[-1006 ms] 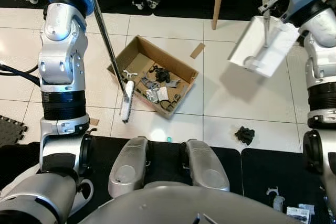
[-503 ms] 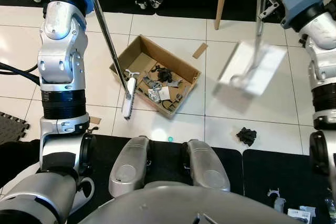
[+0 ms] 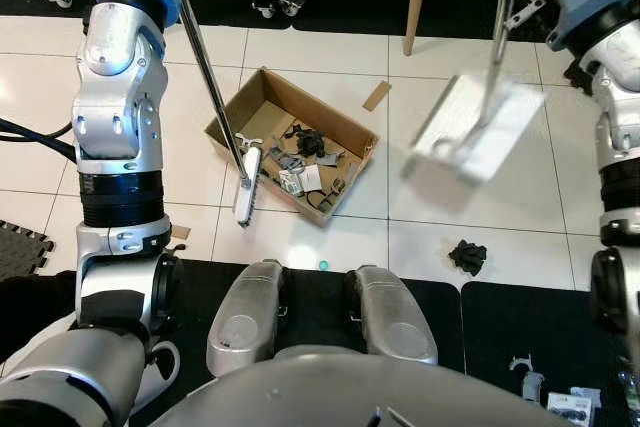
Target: Sweep floor
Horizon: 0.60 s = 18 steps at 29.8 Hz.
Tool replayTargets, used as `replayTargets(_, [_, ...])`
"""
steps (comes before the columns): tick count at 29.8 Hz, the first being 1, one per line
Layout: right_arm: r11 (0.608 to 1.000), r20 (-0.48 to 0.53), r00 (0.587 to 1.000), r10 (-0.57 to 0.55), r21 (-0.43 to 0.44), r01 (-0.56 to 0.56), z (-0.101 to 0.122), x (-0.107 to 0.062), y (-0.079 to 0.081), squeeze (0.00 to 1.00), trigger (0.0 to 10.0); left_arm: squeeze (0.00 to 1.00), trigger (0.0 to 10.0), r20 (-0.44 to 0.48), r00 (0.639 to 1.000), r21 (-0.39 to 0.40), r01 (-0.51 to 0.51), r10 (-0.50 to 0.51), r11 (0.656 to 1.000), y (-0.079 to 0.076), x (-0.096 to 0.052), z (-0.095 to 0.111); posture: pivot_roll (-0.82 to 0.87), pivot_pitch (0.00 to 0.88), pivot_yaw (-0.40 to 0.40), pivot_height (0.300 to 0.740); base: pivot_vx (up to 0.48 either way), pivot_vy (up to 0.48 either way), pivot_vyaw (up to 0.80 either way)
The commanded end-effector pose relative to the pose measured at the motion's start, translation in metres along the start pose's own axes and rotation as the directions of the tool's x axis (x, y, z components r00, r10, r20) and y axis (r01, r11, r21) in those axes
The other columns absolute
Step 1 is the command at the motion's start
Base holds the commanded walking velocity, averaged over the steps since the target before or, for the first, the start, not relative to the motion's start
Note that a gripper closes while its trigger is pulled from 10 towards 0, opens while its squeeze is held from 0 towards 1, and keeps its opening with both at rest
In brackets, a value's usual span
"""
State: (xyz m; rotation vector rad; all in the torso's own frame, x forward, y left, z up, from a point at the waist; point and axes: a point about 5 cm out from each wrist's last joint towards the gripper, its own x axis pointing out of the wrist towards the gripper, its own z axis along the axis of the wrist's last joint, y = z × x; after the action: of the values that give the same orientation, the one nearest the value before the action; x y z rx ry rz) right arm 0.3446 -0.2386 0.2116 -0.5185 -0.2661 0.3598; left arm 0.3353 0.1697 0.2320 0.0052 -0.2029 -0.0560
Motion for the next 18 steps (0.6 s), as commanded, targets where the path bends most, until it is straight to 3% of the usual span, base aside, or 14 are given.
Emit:
replayTargets(1, [0.999,0.08,0.996,-0.048,0.021,0.046,0.018,0.004,-0.015,0.0,10.0,0.0,10.0,0.026,1.0,0.009,-0.004,0.004,1.0,0.002,0.001,0.005,0.05,0.0,0.039,0.74,0.0,0.0,0.0])
replayTargets(5, [0.996,0.08,0.996,-0.048,0.078,0.041,0.017,0.001,-0.02,0.0,10.0,0.0,10.0,0.024,1.0,0.008,-0.005,0.004,1.0,0.002,0.001,0.004,0.05,0.0,0.04,0.74,0.0,0.0,0.0])
replayTargets(11, [0.999,0.017,1.0,0.016,0.045,-0.017,0.011,-0.005,-0.022,0.0,10.0,0.0,10.0,0.018,1.0,0.007,-0.007,0.007,1.0,0.003,0.001,0.002,0.04,0.0,0.04,0.74,0.0,0.0,0.0])
replayTargets(14, [0.99,0.014,0.999,0.045,0.135,-0.046,0.008,-0.008,-0.023,0.0,10.0,0.0,10.0,0.016,1.0,0.004,-0.008,0.008,1.0,0.002,0.002,0.002,0.04,0.0,0.038,0.74,0.0,0.0,0.0])
replayTargets(17, [0.986,0.01,0.999,0.032,0.166,-0.033,0.007,-0.008,-0.026,0.0,10.0,0.0,10.0,0.015,1.0,0.003,-0.009,0.009,1.0,0.002,0.002,0.001,0.04,0.0,0.038,0.74,0.0,0.0,0.0])
replayTargets(18, [0.99,-0.017,0.999,0.032,0.135,-0.029,0.005,-0.008,-0.026,0.0,10.0,0.0,10.0,0.014,1.0,0.003,-0.01,0.01,1.0,0.002,0.002,0.001,0.04,0.0,0.038,0.74,0.0,0.0,0.0])
